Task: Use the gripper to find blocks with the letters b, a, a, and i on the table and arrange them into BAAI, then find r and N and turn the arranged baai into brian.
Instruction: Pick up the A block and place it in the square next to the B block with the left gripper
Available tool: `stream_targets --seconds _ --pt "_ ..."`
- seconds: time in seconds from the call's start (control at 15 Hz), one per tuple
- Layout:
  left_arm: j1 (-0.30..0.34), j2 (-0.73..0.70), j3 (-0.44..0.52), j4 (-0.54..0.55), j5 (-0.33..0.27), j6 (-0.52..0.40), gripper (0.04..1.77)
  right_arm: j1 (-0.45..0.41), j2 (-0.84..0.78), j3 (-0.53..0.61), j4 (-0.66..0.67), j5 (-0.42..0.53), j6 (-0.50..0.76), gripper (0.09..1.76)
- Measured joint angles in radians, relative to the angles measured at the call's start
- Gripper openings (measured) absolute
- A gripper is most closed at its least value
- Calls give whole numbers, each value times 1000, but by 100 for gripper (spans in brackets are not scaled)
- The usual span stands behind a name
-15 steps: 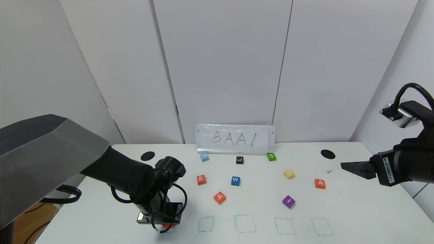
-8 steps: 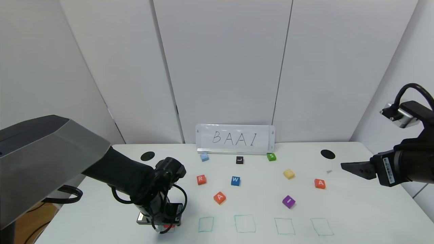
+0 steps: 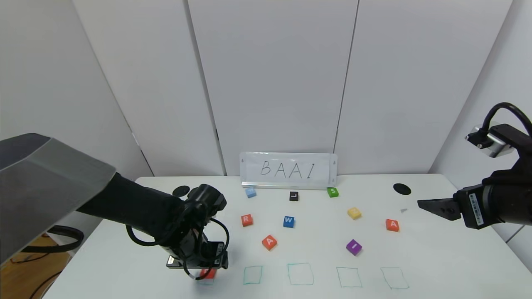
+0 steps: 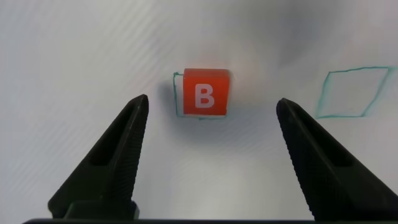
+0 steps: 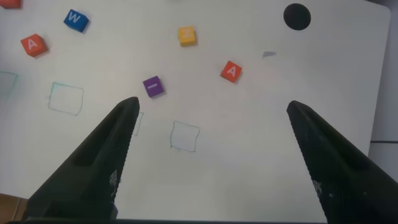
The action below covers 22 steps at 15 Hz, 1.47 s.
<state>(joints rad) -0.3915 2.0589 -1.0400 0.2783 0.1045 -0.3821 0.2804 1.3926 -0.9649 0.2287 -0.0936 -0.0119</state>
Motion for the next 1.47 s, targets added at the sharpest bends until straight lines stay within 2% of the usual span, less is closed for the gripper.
stream_targets --seconds 0.13,0.27,0.47,0.73,1.0,1.13,1.27,1.47 --pt "-8 -28 -16 33 0 -16 153 1 0 1 0 0 0 171" --pt "-18 -45 -60 110 0 -84 157 10 -3 5 0 0 1 171" --pt "-39 -52 -153 233 -5 -203 162 23 -7 11 -1 -1 3 171" --pt "-68 -42 -280 336 -11 -330 166 26 -14 12 -2 -2 3 171" --pt "-108 20 -453 476 -13 -499 168 29 -17 13 -2 -2 3 171" --pt "-132 58 -519 505 -13 -589 169 31 -15 14 -2 -2 3 171" --pt "-148 82 -558 506 -17 -654 169 37 -13 17 -1 -2 3 171" --pt "-185 108 -606 508 -12 -800 170 44 -12 20 -1 -2 3 171"
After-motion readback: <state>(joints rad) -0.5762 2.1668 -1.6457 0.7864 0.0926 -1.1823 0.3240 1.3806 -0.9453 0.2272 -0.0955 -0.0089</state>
